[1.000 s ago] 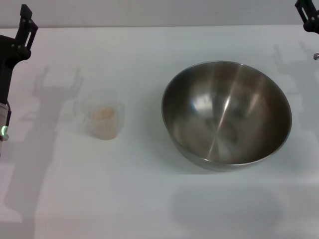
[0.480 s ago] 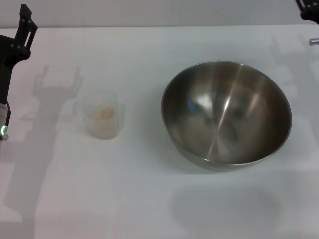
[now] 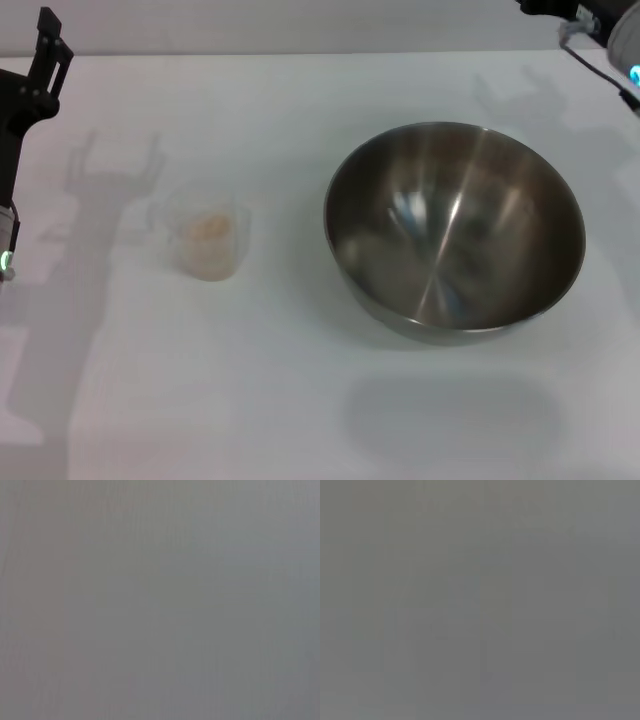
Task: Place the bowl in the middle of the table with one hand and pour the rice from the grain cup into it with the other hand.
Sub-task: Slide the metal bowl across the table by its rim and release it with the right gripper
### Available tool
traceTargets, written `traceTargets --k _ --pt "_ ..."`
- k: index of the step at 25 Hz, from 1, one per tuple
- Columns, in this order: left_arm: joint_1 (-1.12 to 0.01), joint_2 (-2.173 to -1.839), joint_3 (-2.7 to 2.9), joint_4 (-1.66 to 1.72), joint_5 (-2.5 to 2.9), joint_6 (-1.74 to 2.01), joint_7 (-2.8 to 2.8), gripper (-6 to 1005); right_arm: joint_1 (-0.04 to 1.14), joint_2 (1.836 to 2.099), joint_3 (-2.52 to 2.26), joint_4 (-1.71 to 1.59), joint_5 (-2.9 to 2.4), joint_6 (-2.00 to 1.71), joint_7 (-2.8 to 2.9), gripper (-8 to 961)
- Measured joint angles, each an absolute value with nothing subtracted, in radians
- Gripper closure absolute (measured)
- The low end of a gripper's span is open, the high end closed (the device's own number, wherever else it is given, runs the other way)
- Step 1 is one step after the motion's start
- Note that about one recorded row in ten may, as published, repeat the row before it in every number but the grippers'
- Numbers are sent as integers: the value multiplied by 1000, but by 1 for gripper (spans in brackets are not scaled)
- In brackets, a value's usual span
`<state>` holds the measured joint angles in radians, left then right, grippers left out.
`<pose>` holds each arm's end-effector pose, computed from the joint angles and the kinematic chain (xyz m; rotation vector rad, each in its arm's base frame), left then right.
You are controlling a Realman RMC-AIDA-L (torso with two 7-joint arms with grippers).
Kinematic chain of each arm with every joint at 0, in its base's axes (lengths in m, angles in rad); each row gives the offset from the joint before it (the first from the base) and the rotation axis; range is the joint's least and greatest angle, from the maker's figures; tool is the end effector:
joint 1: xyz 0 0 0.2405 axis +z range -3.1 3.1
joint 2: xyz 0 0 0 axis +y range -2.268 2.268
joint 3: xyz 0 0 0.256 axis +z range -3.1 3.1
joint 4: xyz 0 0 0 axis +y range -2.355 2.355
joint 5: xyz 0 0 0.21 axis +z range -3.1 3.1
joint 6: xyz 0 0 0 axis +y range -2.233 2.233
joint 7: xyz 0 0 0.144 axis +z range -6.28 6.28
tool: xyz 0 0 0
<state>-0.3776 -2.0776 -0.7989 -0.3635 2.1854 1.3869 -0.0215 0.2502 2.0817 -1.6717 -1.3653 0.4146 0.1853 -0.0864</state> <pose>-0.2788 0.3210 -0.0022 -1.4377 -0.3663 -0.9440 0.1926 0.3964 0.0295 -1.7883 0.7439 0.5270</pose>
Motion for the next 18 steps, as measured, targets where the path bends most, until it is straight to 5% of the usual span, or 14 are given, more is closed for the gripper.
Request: traceTargets --k 8,18 --pt "-375 -2077 -814 -362 2184 1387 -21 170 392 2072 -1412 -1605 541 1028 -169 233" --pt "-369 -2075 -825 -362 2184 1389 -22 170 569 2053 -1222 -1554 556 1487 -201 235"
